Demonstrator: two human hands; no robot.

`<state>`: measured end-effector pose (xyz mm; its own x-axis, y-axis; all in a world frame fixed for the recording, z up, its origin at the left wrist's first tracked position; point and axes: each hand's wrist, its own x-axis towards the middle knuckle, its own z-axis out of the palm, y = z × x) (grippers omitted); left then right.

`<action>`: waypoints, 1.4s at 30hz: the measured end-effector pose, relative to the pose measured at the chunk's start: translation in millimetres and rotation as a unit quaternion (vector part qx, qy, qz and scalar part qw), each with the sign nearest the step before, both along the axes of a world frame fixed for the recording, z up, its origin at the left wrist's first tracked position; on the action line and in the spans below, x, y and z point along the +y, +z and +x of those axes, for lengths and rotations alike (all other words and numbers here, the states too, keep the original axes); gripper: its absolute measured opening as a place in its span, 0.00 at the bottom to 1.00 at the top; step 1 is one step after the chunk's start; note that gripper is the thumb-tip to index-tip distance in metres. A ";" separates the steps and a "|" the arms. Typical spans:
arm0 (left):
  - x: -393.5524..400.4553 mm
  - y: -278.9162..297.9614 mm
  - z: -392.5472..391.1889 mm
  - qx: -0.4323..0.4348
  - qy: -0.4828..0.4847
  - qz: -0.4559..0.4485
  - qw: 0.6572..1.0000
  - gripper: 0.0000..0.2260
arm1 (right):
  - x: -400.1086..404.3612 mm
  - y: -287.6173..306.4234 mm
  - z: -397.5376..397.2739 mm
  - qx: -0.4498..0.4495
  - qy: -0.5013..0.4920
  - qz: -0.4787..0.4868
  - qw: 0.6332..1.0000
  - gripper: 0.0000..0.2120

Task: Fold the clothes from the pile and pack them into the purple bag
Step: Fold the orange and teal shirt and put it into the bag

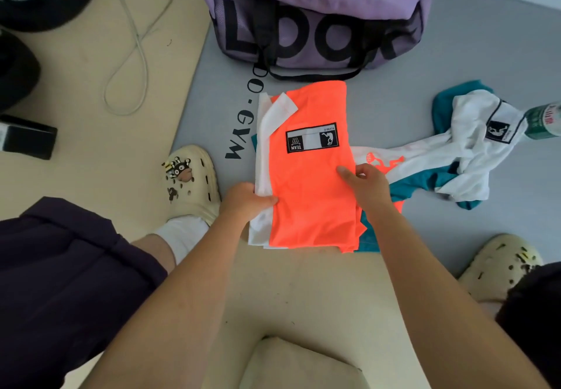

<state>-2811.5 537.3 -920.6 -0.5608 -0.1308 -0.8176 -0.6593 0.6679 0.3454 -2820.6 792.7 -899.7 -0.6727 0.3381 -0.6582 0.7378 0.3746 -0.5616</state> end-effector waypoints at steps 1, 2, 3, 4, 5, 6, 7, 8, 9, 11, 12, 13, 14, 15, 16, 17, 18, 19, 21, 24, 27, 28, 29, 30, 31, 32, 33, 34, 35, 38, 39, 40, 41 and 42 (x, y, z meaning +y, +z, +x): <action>0.4 1.7 -1.8 0.004 -0.007 -0.018 1.000 0.15 | 0.7 -0.6 2.5 -0.004 0.007 -0.008 1.000 0.16; 1.0 3.6 -4.2 0.012 -0.006 -0.035 0.999 0.17 | 1.4 -0.5 5.0 -0.011 0.024 -0.009 1.000 0.15; 0.5 5.0 -6.7 0.016 -0.014 -0.053 0.998 0.18 | 2.4 0.3 7.4 -0.025 0.053 -0.001 0.998 0.15; 0.0 6.9 -9.5 0.006 -0.044 -0.069 0.997 0.19 | 3.9 0.5 8.9 -0.044 0.087 0.014 0.995 0.16; -0.7 8.9 -12.6 -0.019 -0.088 -0.084 0.992 0.19 | 5.9 1.1 9.3 -0.062 0.118 0.035 0.990 0.17; -0.9 12.1 -16.9 -0.046 -0.128 -0.097 0.986 0.21 | 8.4 2.8 7.3 -0.072 0.149 0.062 0.984 0.18; -1.2 15.6 -23.0 -0.055 -0.152 -0.112 0.981 0.23 | 10.4 6.3 2.3 -0.071 0.172 0.097 0.978 0.19; -0.5 18.6 -31.6 -0.035 -0.157 -0.128 0.979 0.25 | 11.9 9.2 -5.6 -0.056 0.180 0.131 0.973 0.20; 0.8 21.0 -41.3 0.011 -0.142 -0.143 0.979 0.26 | 12.4 12.7 -16.0 -0.025 0.165 0.150 0.974 0.20; 6.1 24.9 -62.3 0.124 -0.076 -0.142 0.979 0.22 | 8.6 18.5 -42.4 0.061 0.105 0.136 0.983 0.21; 9.9 25.7 -72.4 0.169 -0.045 -0.125 0.977 0.20 | 4.8 18.9 -56.8 0.085 0.078 0.113 0.987 0.20; 13.9 25.2 -81.6 0.200 -0.026 -0.106 0.974 0.19 | 0.5 18.1 -70.5 0.087 0.057 0.087 0.991 0.20; 17.7 23.4 -89.9 0.215 -0.021 -0.093 0.972 0.19 | -3.3 15.0 -82.9 0.068 0.041 0.063 0.995 0.21; 20.4 21.1 -97.2 0.217 -0.025 -0.084 0.972 0.19 | -6.8 11.6 -92.5 0.043 0.034 0.043 0.998 0.21; 22.2 18.0 -103.6 0.212 -0.038 -0.081 0.973 0.17 | -9.1 7.4 -100.4 0.020 0.039 0.031 0.999 0.20; 22.6 14.4 -109.1 0.206 -0.057 -0.083 0.973 0.16 | -10.2 3.8 -106.8 0.001 0.051 0.029 0.998 0.18; 21.1 10.6 -113.9 0.205 -0.067 -0.087 0.973 0.15 | -9.9 0.3 -112.1 -0.015 0.064 0.032 0.997 0.19; 17.6 7.4 -117.3 0.207 -0.057 -0.090 0.973 0.16 | -9.2 -1.8 -116.5 -0.034 0.078 0.036 0.996 0.22; 7.2 3.1 -119.8 0.226 0.016 -0.103 0.969 0.18 | -6.9 -4.5 -122.7 -0.077 0.099 0.033 0.992 0.24; -2.6 -1.0 -112.2 0.255 0.095 -0.129 0.954 0.18 | -1.4 -9.8 -125.2 -0.061 0.088 0.012 0.994 0.22; -0.5 -0.9 -100.5 0.233 0.109 -0.091 0.962 0.19 | 5.4 -13.2 -123.5 0.049 0.026 0.021 0.998 0.21; 1.4 -0.9 -95.1 0.215 0.099 -0.081 0.968 0.19 | 7.7 -13.1 -122.9 0.070 0.021 0.035 0.997 0.19; 3.8 -0.4 -88.7 0.198 0.085 -0.076 0.974 0.19 | 9.7 -12.9 -121.9 0.083 0.020 0.045 0.995 0.18; 5.7 -0.5 -80.7 0.182 0.072 -0.074 0.978 0.20 | 11.1 -12.1 -119.5 0.088 0.019 0.049 0.995 0.18; 7.4 -0.8 -71.0 0.167 0.070 -0.070 0.981 0.20 | 12.5 -10.9 -114.3 0.088 0.019 0.049 0.995 0.19; 8.5 -1.7 -60.2 0.153 0.077 -0.065 0.983 0.21 | 13.0 -8.4 -106.7 0.090 0.020 0.053 0.994 0.21; 8.9 -2.0 -47.5 0.139 0.088 -0.060 0.984 0.20 | 13.0 -5.6 -95.9 0.096 0.022 0.061 0.993 0.23; 8.7 -1.4 -34.1 0.127 0.100 -0.058 0.985 0.20 | 11.9 -2.2 -81.6 0.103 0.023 0.069 0.992 0.23; 8.3 -0.2 -20.2 0.117 0.113 -0.059 0.985 0.21 | 10.6 0.0 -64.9 0.108 0.021 0.076 0.991 0.22; 6.4 2.8 16.4 0.086 0.123 -0.065 0.987 0.21 | 3.5 0.2 -10.1 0.099 0.009 0.088 0.991 0.16; 6.5 3.7 25.4 0.079 0.122 -0.064 0.987 0.21 | 0.9 -0.9 6.4 0.084 0.003 0.081 0.993 0.16; 6.9 4.8 33.6 0.073 0.127 -0.062 0.987 0.22 | -1.7 -2.1 21.7 0.065 -0.004 0.073 0.995 0.16; 7.5 6.1 40.7 0.069 0.134 -0.059 0.987 0.22 | -3.4 -3.2 35.8 0.046 -0.011 0.071 0.996 0.17; 8.1 7.4 47.3 0.066 0.138 -0.055 0.987 0.21 | -5.0 -4.2 48.8 0.030 -0.019 0.076 0.997 0.18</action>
<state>-2764.2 545.4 -913.2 -0.5927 -0.3773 -0.7116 -0.7752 0.5070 0.3768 -2771.7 787.7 -903.9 -0.6937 0.4564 -0.5571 0.7202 0.4312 -0.5435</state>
